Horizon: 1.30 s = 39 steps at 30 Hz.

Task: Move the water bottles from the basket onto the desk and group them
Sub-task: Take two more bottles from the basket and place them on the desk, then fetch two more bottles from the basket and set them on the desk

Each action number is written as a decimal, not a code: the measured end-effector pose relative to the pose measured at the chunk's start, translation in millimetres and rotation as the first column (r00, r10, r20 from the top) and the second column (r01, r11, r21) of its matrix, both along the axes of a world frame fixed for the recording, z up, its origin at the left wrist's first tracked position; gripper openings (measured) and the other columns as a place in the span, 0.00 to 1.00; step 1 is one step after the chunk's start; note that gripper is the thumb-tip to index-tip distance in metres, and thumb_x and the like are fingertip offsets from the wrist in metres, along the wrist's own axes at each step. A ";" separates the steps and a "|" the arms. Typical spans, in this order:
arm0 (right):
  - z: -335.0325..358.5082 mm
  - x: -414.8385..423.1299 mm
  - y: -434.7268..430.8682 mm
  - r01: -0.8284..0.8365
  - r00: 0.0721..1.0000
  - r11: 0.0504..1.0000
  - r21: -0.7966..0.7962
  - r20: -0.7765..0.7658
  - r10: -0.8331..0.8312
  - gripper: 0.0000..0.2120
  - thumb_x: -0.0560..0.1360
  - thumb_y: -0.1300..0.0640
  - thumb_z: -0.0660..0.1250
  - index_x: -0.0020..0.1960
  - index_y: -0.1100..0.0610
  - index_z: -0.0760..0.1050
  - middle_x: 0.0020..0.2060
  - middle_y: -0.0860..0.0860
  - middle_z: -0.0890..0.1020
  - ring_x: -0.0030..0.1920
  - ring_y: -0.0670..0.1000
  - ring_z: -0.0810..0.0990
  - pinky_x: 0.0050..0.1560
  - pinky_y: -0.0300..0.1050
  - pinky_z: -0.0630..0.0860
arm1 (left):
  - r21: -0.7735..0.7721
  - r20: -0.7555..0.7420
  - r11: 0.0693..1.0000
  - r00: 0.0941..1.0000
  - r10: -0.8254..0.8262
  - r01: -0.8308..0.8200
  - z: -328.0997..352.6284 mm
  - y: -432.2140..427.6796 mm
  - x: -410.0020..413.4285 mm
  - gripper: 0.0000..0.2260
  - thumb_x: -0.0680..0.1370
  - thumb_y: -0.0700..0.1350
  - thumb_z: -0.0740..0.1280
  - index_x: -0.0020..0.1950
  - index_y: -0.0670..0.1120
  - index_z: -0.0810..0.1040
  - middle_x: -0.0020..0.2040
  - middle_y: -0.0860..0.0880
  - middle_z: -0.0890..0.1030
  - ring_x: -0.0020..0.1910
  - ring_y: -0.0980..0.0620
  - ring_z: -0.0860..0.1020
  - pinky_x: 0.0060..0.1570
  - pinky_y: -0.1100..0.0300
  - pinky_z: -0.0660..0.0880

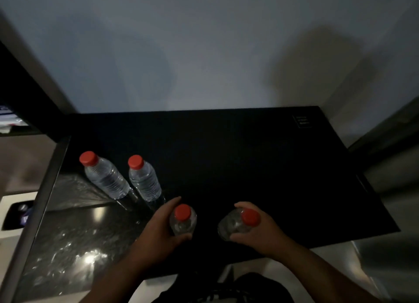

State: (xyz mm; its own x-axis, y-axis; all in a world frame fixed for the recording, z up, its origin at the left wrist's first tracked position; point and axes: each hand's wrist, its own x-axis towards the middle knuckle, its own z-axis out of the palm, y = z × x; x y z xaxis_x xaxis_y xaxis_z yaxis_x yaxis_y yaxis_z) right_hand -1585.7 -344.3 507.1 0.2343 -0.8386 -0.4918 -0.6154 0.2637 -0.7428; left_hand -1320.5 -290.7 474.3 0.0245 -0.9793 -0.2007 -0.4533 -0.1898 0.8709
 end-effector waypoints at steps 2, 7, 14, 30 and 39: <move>-6.7 -0.2 -5.7 -0.027 0.999 1.000 -0.006 -0.020 0.027 0.33 0.61 0.61 0.81 0.54 0.37 0.70 0.49 0.42 0.79 0.47 0.38 0.80 0.49 0.30 0.76 | 0.034 -0.039 0.999 0.999 0.030 -0.029 -7.4 0.4 -2.7 0.41 0.61 0.44 0.81 0.62 0.74 0.66 0.61 0.61 0.78 0.62 0.60 0.76 0.64 0.54 0.74; -5.0 4.6 -39.9 -0.088 0.996 0.996 -0.019 -0.014 0.088 0.29 0.61 0.61 0.81 0.52 0.40 0.71 0.46 0.44 0.81 0.45 0.39 0.80 0.47 0.28 0.74 | 0.010 -0.053 0.993 0.991 0.122 -0.122 -4.2 -14.5 -18.5 0.33 0.57 0.50 0.82 0.54 0.73 0.72 0.53 0.65 0.80 0.52 0.64 0.80 0.54 0.63 0.77; 0.8 23.8 -111.1 -0.152 0.988 0.988 -0.002 -0.026 0.152 0.28 0.61 0.59 0.81 0.51 0.40 0.71 0.49 0.46 0.81 0.51 0.47 0.81 0.60 0.50 0.78 | -0.041 -0.087 0.942 0.940 0.329 -0.333 2.3 -66.1 -33.6 0.24 0.63 0.42 0.77 0.55 0.57 0.75 0.50 0.52 0.82 0.50 0.53 0.81 0.55 0.46 0.77; 1.2 9.5 -140.3 -0.350 0.923 0.930 0.114 -0.130 0.363 0.27 0.68 0.51 0.75 0.61 0.46 0.67 0.52 0.44 0.77 0.52 0.46 0.77 0.54 0.43 0.71 | 0.221 -0.017 0.881 0.901 0.433 -0.419 5.9 -84.4 -39.0 0.25 0.70 0.42 0.75 0.64 0.47 0.72 0.55 0.50 0.80 0.56 0.50 0.79 0.60 0.47 0.76; -17.3 -22.3 -92.7 -0.530 0.834 0.806 0.262 -0.013 0.552 0.05 0.75 0.52 0.69 0.50 0.48 0.79 0.47 0.49 0.82 0.48 0.47 0.81 0.57 0.49 0.79 | 0.382 -0.049 0.792 0.845 0.532 -0.476 13.5 47.4 -81.4 0.08 0.77 0.45 0.69 0.52 0.58 0.77 0.54 0.55 0.81 0.52 0.59 0.80 0.51 0.64 0.76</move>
